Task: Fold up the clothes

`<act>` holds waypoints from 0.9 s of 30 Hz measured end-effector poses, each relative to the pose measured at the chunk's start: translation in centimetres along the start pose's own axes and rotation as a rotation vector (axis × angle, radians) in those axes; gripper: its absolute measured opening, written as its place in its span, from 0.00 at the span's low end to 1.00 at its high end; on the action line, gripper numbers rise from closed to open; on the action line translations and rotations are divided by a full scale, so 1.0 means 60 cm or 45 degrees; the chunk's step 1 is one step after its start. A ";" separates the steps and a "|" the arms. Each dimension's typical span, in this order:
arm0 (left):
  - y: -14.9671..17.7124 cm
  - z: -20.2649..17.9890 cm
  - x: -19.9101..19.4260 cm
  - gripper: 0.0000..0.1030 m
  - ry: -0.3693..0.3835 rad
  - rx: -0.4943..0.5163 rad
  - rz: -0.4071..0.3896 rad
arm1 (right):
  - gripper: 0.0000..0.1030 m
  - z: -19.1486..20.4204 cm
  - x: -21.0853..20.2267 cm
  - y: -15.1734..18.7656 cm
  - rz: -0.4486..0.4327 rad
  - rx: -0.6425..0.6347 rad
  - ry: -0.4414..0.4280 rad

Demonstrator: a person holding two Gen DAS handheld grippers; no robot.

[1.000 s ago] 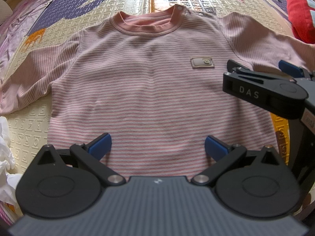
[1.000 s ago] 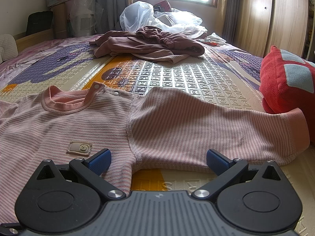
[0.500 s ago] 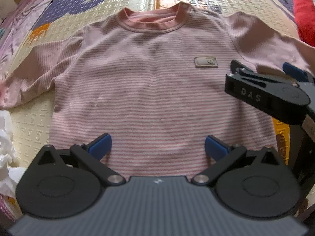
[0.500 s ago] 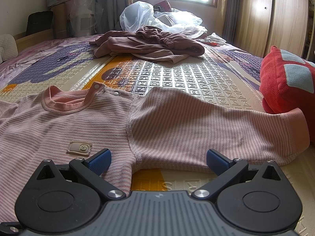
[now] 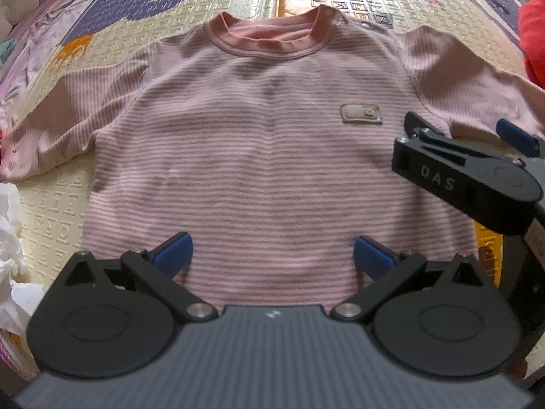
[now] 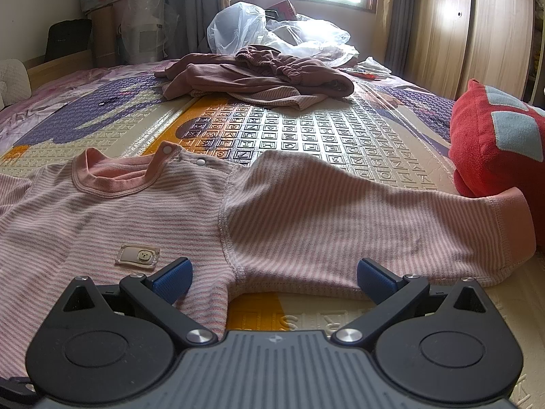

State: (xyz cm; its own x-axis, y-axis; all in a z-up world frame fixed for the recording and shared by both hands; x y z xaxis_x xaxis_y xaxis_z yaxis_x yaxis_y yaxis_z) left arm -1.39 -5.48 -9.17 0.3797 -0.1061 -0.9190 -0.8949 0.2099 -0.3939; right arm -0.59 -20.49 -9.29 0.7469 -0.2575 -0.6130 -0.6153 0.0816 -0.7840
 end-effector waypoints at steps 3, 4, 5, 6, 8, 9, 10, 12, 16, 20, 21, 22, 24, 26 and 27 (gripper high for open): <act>-0.002 -0.002 0.001 1.00 -0.003 0.006 -0.023 | 1.00 0.001 -0.001 0.000 -0.001 0.000 0.000; -0.002 -0.002 0.001 1.00 -0.002 0.010 -0.031 | 1.00 0.001 -0.001 0.000 -0.001 -0.001 0.001; -0.001 -0.003 0.001 1.00 -0.001 0.013 -0.039 | 1.00 0.002 -0.001 0.001 -0.001 -0.001 0.001; -0.002 -0.003 0.001 1.00 0.000 0.014 -0.041 | 1.00 0.002 -0.001 0.001 -0.001 -0.002 0.001; -0.003 -0.003 0.002 1.00 0.000 0.011 -0.047 | 1.00 0.002 -0.001 0.001 -0.001 -0.002 0.002; -0.003 -0.003 0.002 1.00 -0.002 0.012 -0.053 | 1.00 0.003 -0.001 0.001 -0.001 -0.004 0.003; -0.003 -0.003 0.002 1.00 -0.005 0.014 -0.059 | 1.00 0.003 -0.001 0.001 -0.002 -0.005 0.004; -0.004 -0.005 0.003 1.00 -0.009 0.015 -0.070 | 1.00 0.003 -0.001 0.002 -0.002 -0.006 0.005; -0.005 -0.004 0.004 1.00 -0.007 0.017 -0.077 | 1.00 0.003 -0.001 0.001 -0.001 -0.007 0.006; -0.004 -0.004 0.003 1.00 -0.006 0.021 -0.081 | 1.00 0.003 -0.002 0.001 -0.003 -0.007 0.005; -0.004 -0.004 0.003 1.00 -0.004 0.022 -0.082 | 1.00 0.003 -0.001 0.001 -0.002 -0.005 0.004; -0.004 -0.004 0.003 1.00 -0.003 0.023 -0.083 | 1.00 0.003 -0.001 0.001 -0.001 -0.004 0.003; -0.004 -0.004 0.003 1.00 -0.001 0.023 -0.082 | 1.00 0.003 -0.001 0.002 -0.002 -0.004 0.003; -0.004 -0.003 0.003 1.00 0.001 0.022 -0.081 | 1.00 0.003 -0.001 0.001 -0.002 -0.003 0.002; -0.005 -0.002 0.003 1.00 0.002 0.021 -0.081 | 1.00 0.003 -0.001 0.001 -0.002 -0.003 0.002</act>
Point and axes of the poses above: each gripper's, at about its wrist camera, not at the fingertips, and x roughly the way its jaws point, z to its left, y to its underside, the point moved 6 cm from there along x, roughly the way its jaws point, and after that the axes turned 4 degrees about y, right-handed, at the moved point
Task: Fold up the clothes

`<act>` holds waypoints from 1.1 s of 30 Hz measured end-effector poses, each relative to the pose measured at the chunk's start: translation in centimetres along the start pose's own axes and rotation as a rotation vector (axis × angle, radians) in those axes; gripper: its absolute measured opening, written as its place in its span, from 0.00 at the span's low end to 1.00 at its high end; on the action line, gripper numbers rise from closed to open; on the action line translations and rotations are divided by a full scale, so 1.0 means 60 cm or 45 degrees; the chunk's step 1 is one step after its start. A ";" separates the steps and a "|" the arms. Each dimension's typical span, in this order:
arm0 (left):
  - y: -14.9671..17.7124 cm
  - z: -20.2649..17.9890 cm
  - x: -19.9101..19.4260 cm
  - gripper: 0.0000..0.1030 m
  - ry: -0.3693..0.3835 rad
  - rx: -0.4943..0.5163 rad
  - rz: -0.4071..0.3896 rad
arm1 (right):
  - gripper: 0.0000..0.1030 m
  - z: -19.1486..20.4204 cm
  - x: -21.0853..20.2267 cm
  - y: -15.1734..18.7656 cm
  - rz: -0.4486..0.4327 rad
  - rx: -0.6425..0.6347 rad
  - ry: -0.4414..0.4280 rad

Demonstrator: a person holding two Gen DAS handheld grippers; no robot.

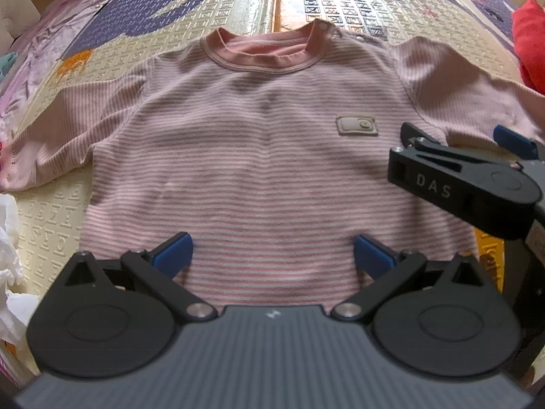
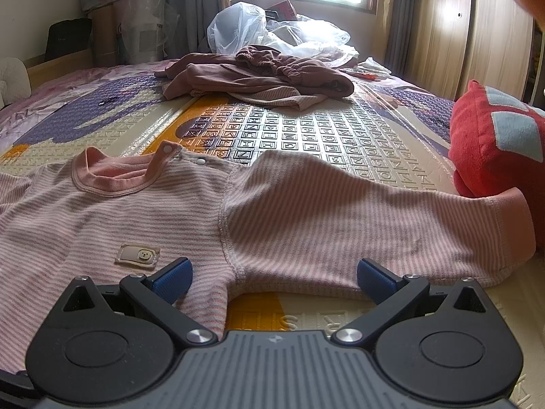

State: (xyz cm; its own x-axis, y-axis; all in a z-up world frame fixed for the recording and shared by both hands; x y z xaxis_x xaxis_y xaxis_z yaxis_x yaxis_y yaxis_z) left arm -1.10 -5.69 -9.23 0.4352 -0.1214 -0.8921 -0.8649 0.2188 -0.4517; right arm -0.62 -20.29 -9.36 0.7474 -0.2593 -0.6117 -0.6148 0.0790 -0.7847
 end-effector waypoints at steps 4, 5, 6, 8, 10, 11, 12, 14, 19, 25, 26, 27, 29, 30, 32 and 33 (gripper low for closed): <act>-0.001 0.002 0.000 1.00 0.004 -0.002 0.002 | 1.00 0.001 0.000 0.000 -0.002 -0.004 0.003; -0.001 0.002 0.001 1.00 0.005 -0.002 0.002 | 1.00 0.000 0.000 0.000 -0.002 0.000 0.001; -0.001 0.002 0.001 1.00 0.006 -0.003 0.003 | 1.00 0.000 0.001 0.000 -0.001 0.003 -0.002; -0.002 0.003 0.001 1.00 0.007 -0.004 0.004 | 1.00 0.001 0.000 0.001 -0.004 -0.003 0.003; -0.003 0.002 0.002 1.00 0.010 0.001 -0.002 | 1.00 0.003 -0.001 0.001 -0.010 -0.013 0.011; -0.004 0.002 0.003 1.00 0.011 0.003 -0.003 | 1.00 0.003 0.000 0.001 -0.009 -0.012 0.010; -0.005 0.002 0.003 1.00 0.014 0.003 -0.001 | 1.00 0.002 0.000 0.000 -0.008 -0.010 0.008; -0.005 0.002 0.003 1.00 0.016 0.004 0.001 | 1.00 0.000 0.000 0.000 -0.005 -0.002 0.002; -0.005 0.002 0.002 1.00 0.019 0.004 0.001 | 1.00 0.001 0.000 0.000 -0.004 -0.005 0.004; -0.004 0.001 0.002 1.00 0.009 -0.008 -0.004 | 1.00 0.001 -0.001 0.000 -0.004 -0.005 0.004; -0.004 0.000 0.002 1.00 0.008 -0.008 -0.008 | 1.00 0.001 -0.001 0.000 -0.004 -0.006 0.005; -0.003 0.000 0.001 1.00 0.006 -0.008 -0.012 | 1.00 0.001 -0.001 0.000 -0.003 -0.005 0.004; -0.002 0.000 0.001 1.00 0.005 -0.007 -0.021 | 1.00 0.001 -0.001 0.000 -0.003 -0.005 0.004; -0.002 0.000 0.001 1.00 0.004 -0.007 -0.025 | 1.00 0.001 -0.001 0.000 -0.005 -0.007 0.006; -0.001 -0.001 0.001 1.00 -0.002 -0.012 -0.025 | 1.00 0.003 -0.002 0.001 -0.010 -0.017 0.014; -0.002 -0.001 0.001 1.00 -0.008 -0.020 -0.018 | 1.00 0.004 -0.002 0.001 -0.012 -0.025 0.019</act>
Point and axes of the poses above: each gripper's, at about its wrist camera, not at the fingertips, and x roughly the way its jaws point, z to its left, y to its underside, the point moved 6 cm from there along x, roughly the way its jaws point, and after that the axes turned 4 degrees about y, right-handed, at the moved point
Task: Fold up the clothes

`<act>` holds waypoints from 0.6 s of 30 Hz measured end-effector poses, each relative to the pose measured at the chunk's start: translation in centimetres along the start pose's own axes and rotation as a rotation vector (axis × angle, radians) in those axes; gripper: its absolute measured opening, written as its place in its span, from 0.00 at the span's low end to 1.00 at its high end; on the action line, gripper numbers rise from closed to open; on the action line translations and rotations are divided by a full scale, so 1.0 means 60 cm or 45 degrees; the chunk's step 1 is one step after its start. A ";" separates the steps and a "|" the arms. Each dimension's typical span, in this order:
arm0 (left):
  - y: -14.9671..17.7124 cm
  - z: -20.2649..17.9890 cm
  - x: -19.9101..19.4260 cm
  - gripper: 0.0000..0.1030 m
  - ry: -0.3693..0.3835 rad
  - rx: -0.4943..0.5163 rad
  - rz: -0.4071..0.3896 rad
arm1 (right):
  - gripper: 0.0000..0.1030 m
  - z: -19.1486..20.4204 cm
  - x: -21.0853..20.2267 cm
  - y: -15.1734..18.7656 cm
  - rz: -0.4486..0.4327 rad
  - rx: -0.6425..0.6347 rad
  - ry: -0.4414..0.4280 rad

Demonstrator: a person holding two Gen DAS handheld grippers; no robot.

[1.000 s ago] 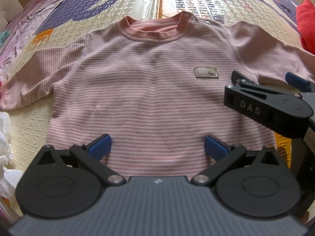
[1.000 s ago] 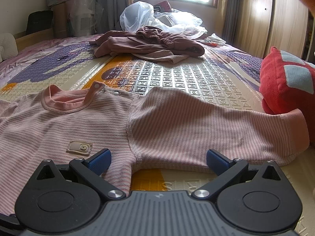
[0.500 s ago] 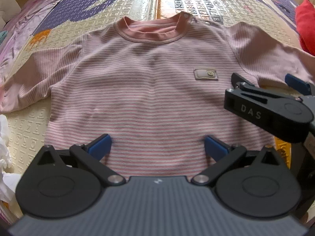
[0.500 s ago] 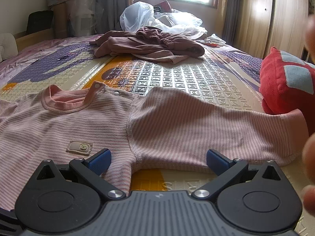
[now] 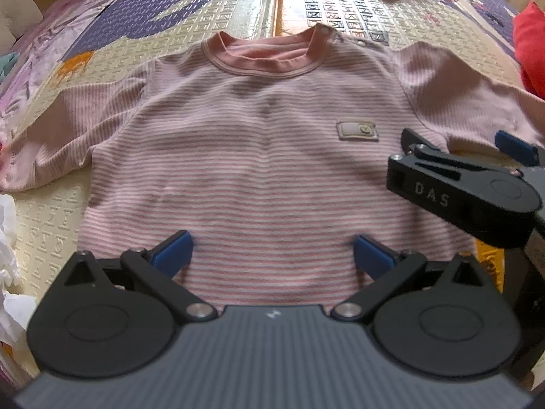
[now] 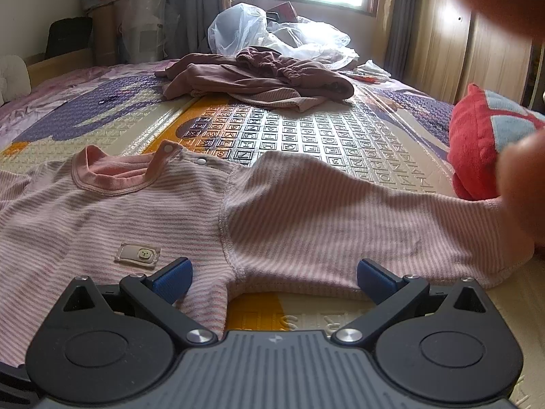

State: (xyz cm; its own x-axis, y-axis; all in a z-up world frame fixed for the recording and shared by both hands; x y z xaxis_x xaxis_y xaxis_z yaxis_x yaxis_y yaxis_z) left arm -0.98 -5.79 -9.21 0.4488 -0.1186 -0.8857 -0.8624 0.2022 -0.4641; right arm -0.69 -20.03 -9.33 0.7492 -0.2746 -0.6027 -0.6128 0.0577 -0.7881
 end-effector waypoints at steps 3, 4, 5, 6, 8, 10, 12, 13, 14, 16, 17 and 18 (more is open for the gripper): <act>-0.004 0.000 0.001 1.00 -0.020 -0.030 0.030 | 1.00 0.004 0.000 -0.001 -0.001 -0.024 0.016; -0.005 0.000 0.002 1.00 -0.023 -0.032 0.039 | 1.00 0.006 -0.002 -0.001 -0.007 -0.036 0.027; -0.006 -0.001 0.002 1.00 -0.025 -0.026 0.042 | 1.00 0.007 -0.003 -0.001 -0.014 -0.043 0.034; -0.007 0.000 0.003 1.00 -0.020 -0.027 0.040 | 1.00 0.006 -0.003 -0.001 -0.014 -0.037 0.030; -0.007 0.004 0.004 1.00 -0.001 -0.033 0.024 | 1.00 -0.001 0.000 0.000 -0.006 0.000 0.001; -0.004 0.004 0.003 1.00 0.012 -0.008 -0.002 | 1.00 -0.005 0.002 0.000 0.004 0.017 -0.013; -0.003 0.005 0.001 1.00 0.021 0.003 0.000 | 1.00 -0.005 0.002 0.000 0.006 0.015 -0.012; -0.002 0.006 0.001 1.00 0.029 0.007 0.002 | 1.00 -0.004 0.002 0.000 0.006 0.011 -0.009; -0.002 0.008 0.001 1.00 0.037 0.010 0.004 | 1.00 -0.004 0.002 0.000 0.006 0.009 -0.008; -0.002 0.008 0.000 1.00 0.043 0.016 0.009 | 1.00 -0.005 0.002 0.000 0.007 0.010 -0.009; -0.001 0.008 -0.001 1.00 0.046 0.019 0.012 | 1.00 -0.005 0.002 0.000 0.007 0.011 -0.009; -0.001 0.007 -0.001 1.00 0.045 0.020 0.012 | 1.00 -0.005 0.002 0.000 0.007 0.012 -0.010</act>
Point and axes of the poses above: each gripper's, at about its wrist camera, not at the fingertips, and x roughly the way its jaws point, z to its left, y to its underside, the point moved 6 cm from there along x, roughly the way its jaws point, and after that the axes turned 4 degrees about y, right-handed, at the moved point
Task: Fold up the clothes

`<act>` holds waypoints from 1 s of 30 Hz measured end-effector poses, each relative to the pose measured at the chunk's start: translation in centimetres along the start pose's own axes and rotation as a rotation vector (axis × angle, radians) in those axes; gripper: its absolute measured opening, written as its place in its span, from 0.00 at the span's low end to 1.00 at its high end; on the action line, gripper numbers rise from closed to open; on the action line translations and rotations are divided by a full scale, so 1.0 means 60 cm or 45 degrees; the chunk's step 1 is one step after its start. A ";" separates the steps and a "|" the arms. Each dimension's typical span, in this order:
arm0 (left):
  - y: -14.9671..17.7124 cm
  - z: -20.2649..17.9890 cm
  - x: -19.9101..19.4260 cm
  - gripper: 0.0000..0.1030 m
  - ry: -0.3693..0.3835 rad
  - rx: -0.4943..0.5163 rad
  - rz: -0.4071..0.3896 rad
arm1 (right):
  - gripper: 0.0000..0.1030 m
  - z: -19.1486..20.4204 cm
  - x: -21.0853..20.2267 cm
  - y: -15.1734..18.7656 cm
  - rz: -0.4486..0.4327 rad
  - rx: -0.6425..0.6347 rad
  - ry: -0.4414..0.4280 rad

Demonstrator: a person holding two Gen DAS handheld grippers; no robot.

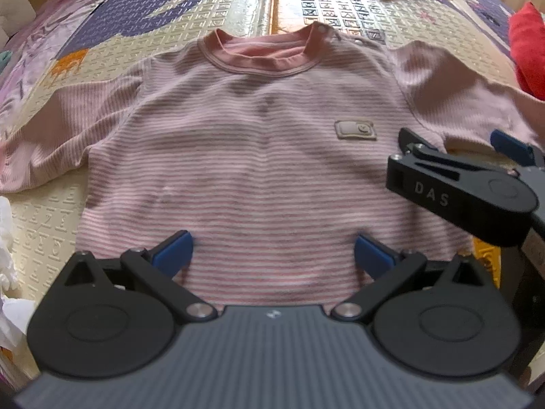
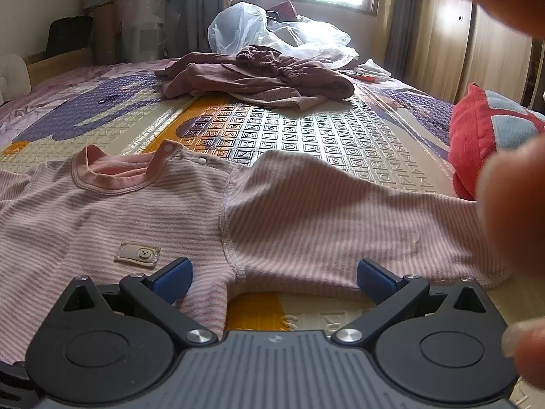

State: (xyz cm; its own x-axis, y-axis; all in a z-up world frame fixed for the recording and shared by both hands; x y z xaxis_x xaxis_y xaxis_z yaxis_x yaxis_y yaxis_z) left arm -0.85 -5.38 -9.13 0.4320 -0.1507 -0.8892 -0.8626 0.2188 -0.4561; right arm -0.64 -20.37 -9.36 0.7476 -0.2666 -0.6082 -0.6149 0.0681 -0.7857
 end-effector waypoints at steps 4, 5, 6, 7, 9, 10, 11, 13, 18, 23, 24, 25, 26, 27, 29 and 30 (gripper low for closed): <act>0.000 -0.001 0.000 1.00 -0.003 0.001 0.003 | 1.00 -0.022 -0.006 0.003 -0.001 0.002 -0.001; 0.000 -0.001 0.000 1.00 -0.004 0.001 0.003 | 1.00 -0.027 -0.006 0.004 -0.001 0.003 -0.002; 0.000 -0.001 0.000 1.00 -0.004 0.001 0.002 | 1.00 -0.028 -0.007 0.004 -0.001 0.004 -0.003; 0.000 0.000 0.000 1.00 -0.004 0.001 0.002 | 1.00 -0.030 -0.007 0.004 0.000 0.005 -0.004; 0.001 -0.001 -0.001 1.00 -0.009 0.002 0.000 | 1.00 -0.031 -0.009 0.006 0.000 0.005 -0.003; 0.001 -0.001 -0.001 1.00 -0.011 0.002 -0.001 | 1.00 -0.035 -0.010 0.007 0.000 0.004 -0.003; 0.001 -0.001 -0.001 1.00 -0.012 0.002 -0.002 | 1.00 -0.038 -0.012 0.009 0.000 0.004 -0.003; 0.001 -0.001 -0.001 1.00 -0.013 0.001 -0.003 | 1.00 -0.034 -0.011 0.008 0.000 0.002 -0.002; 0.001 -0.002 0.000 1.00 -0.019 0.000 -0.007 | 1.00 -0.029 -0.015 0.009 0.000 0.000 0.000; 0.001 -0.002 -0.001 1.00 -0.020 -0.001 -0.008 | 1.00 -0.022 -0.021 0.011 0.000 -0.002 0.002; 0.001 -0.002 -0.001 1.00 -0.019 -0.001 -0.008 | 1.00 -0.022 -0.022 0.010 -0.001 -0.002 0.002; 0.001 -0.001 -0.001 1.00 -0.019 -0.002 -0.007 | 1.00 -0.020 -0.021 0.010 -0.001 -0.002 0.001; 0.001 -0.001 -0.001 1.00 -0.019 -0.002 -0.007 | 1.00 -0.017 -0.019 0.009 -0.001 -0.002 0.001; 0.001 -0.001 -0.001 1.00 -0.019 -0.002 -0.007 | 1.00 -0.016 -0.019 0.009 -0.001 -0.002 0.001; 0.002 -0.001 -0.001 1.00 -0.019 -0.003 -0.007 | 1.00 -0.014 -0.017 0.008 -0.002 -0.002 0.002; 0.002 -0.001 -0.001 1.00 -0.019 -0.003 -0.007 | 1.00 -0.013 -0.016 0.008 -0.002 -0.001 0.001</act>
State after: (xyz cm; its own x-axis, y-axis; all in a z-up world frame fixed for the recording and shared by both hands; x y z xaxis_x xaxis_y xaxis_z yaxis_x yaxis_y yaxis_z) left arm -0.99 -5.41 -9.10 0.4404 -0.1375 -0.8872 -0.8609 0.2158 -0.4608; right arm -1.83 -20.82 -9.08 0.7485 -0.2677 -0.6067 -0.6139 0.0665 -0.7866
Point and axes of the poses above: each gripper's, at about its wrist camera, not at the fingertips, and x roughly the way its jaws point, z to its left, y to its underside, the point moved 6 cm from there along x, roughly the way its jaws point, and after that the axes turned 4 degrees about y, right-handed, at the moved point
